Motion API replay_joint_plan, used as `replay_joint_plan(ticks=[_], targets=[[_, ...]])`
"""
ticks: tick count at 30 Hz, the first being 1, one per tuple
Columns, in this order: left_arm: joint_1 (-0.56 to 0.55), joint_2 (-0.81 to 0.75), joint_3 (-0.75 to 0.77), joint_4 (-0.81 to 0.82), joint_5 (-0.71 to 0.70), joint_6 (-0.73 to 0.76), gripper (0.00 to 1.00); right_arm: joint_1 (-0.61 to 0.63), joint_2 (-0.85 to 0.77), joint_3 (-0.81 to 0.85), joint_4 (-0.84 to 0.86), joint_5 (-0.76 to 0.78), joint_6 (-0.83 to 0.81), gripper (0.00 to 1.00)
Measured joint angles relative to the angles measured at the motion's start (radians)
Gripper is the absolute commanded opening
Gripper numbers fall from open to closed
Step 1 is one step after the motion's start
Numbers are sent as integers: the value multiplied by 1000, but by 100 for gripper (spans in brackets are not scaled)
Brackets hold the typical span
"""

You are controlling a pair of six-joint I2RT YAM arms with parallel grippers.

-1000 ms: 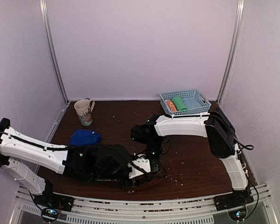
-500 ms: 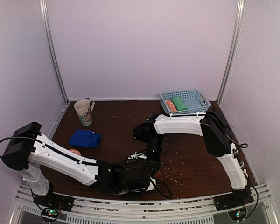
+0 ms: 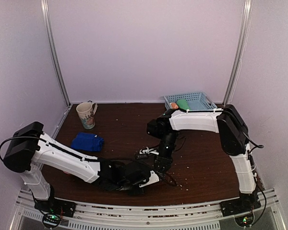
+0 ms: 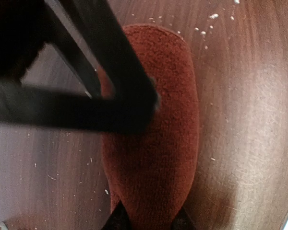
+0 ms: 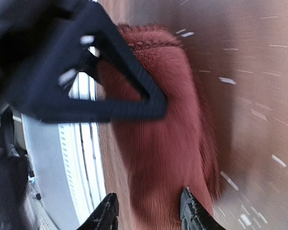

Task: Roll the towels
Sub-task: Roll the towel at the center of the board.

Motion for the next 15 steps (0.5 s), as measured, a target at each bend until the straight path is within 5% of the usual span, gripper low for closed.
replay_joint_plan(ticks=[9, 15], targets=[[201, -29, -79, 159, 248, -101, 8, -251, -300, -48, 30, 24, -6, 42], [300, -26, -86, 188, 447, -159, 7, -248, -524, -189, 146, 42, -9, 42]])
